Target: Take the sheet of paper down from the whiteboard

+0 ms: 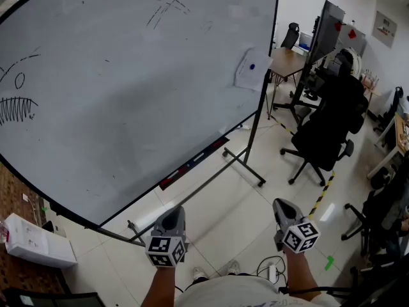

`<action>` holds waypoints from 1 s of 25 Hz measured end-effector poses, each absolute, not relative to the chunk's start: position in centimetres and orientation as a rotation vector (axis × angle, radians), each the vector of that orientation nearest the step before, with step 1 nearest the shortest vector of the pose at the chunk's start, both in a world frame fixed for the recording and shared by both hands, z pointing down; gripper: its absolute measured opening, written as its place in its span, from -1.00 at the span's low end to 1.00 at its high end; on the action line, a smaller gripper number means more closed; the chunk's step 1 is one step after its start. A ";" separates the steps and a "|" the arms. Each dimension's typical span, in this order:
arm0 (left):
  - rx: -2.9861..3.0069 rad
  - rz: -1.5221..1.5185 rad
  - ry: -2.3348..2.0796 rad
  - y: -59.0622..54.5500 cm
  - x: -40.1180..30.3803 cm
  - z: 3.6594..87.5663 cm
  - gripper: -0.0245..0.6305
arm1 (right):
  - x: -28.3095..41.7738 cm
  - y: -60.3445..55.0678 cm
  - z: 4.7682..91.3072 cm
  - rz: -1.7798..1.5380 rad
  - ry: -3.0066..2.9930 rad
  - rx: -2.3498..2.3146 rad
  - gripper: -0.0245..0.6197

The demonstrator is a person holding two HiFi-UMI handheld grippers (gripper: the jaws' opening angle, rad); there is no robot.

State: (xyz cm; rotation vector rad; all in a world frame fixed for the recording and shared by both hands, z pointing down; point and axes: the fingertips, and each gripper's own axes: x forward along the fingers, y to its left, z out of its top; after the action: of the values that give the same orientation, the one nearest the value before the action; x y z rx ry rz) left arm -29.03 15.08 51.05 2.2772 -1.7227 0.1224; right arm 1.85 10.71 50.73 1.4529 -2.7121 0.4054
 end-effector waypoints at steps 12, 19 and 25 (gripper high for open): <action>2.370 0.194 -1.647 9.7 -18.3 50.8 -0.92 | 10.8 8.5 54.0 0.516 -2.706 1.521 -0.90; 2.407 0.231 -1.593 5.9 -14.9 50.9 -0.92 | 13.7 7.4 55.6 0.594 -2.678 1.566 -0.90; 2.430 0.235 -1.526 0.2 -12.8 52.3 -0.92 | 16.1 3.1 56.2 0.595 -2.621 1.633 -0.90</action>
State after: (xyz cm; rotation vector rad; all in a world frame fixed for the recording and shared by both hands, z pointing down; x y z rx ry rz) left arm -12.82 0.19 52.28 2.4297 -1.5255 0.2346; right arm 16.09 3.09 56.23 1.6331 -2.6212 0.5954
